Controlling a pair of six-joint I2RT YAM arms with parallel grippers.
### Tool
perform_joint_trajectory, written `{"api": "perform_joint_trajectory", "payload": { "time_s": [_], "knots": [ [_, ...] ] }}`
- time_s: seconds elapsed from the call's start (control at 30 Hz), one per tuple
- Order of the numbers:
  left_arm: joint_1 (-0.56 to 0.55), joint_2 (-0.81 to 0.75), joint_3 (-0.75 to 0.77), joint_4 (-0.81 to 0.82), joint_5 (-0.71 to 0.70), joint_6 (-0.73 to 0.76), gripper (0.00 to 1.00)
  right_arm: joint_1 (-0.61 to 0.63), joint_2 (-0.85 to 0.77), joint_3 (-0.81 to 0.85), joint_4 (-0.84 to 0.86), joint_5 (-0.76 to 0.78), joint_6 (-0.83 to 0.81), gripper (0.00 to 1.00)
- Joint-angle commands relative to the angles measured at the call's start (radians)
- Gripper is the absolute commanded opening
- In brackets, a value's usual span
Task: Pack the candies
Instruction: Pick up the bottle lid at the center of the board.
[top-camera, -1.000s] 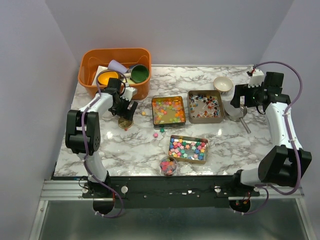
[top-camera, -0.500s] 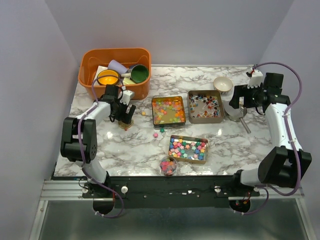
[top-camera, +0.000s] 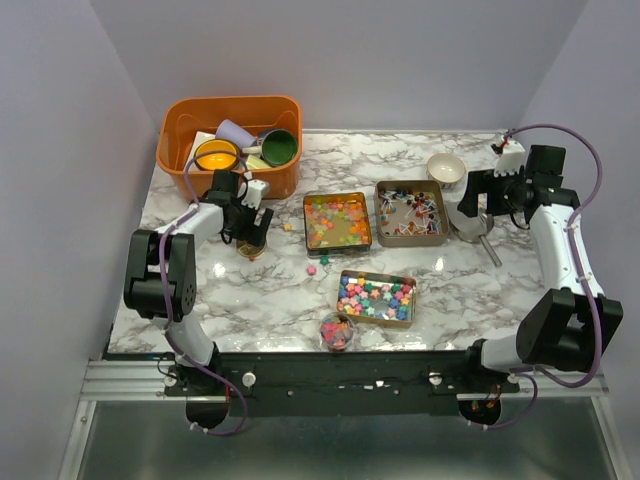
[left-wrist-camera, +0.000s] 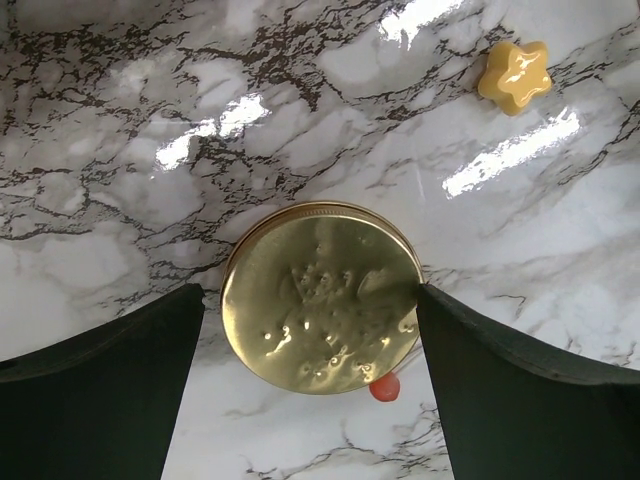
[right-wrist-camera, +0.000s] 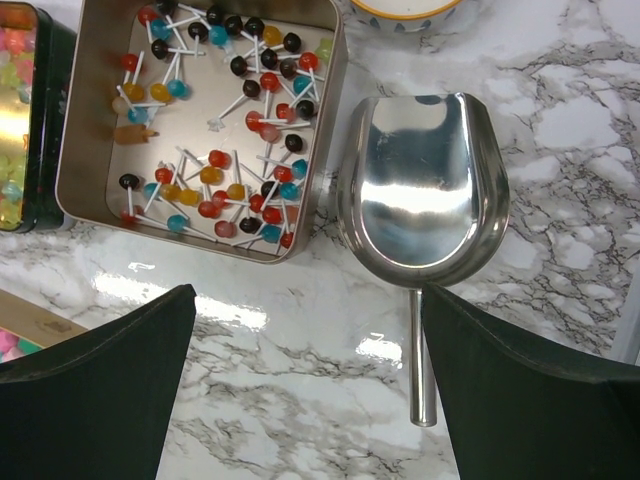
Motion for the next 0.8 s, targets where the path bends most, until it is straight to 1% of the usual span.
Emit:
{"api": "perform_joint_trajectory", "payload": {
  "time_s": [0.0, 0.27, 0.43, 0.63, 0.7, 0.77],
  "knots": [
    [-0.019, -0.023, -0.03, 0.008, 0.023, -0.027, 0.99, -0.004, -0.03, -0.037, 0.007, -0.019, -0.009, 1.0],
    [-0.048, -0.029, -0.088, 0.095, -0.055, -0.071, 0.99, -0.004, -0.013, -0.027, 0.003, -0.022, -0.01, 1.0],
    [-0.049, -0.034, -0.094, 0.097, -0.07, -0.09, 0.99, -0.004, -0.004, 0.005, -0.006, -0.022, -0.016, 1.0],
    [-0.049, -0.147, -0.11, 0.065, -0.057, -0.01, 0.98, -0.004, -0.024, -0.015, 0.0, -0.024, -0.01, 1.0],
    [-0.049, -0.195, -0.064, 0.045, -0.038, 0.005, 0.97, -0.004, -0.031, -0.017, -0.003, -0.025, -0.005, 1.0],
    [-0.049, -0.248, -0.025, 0.005, 0.018, 0.019, 0.96, -0.004, -0.033, -0.017, -0.008, -0.027, -0.005, 1.0]
  ]
}}
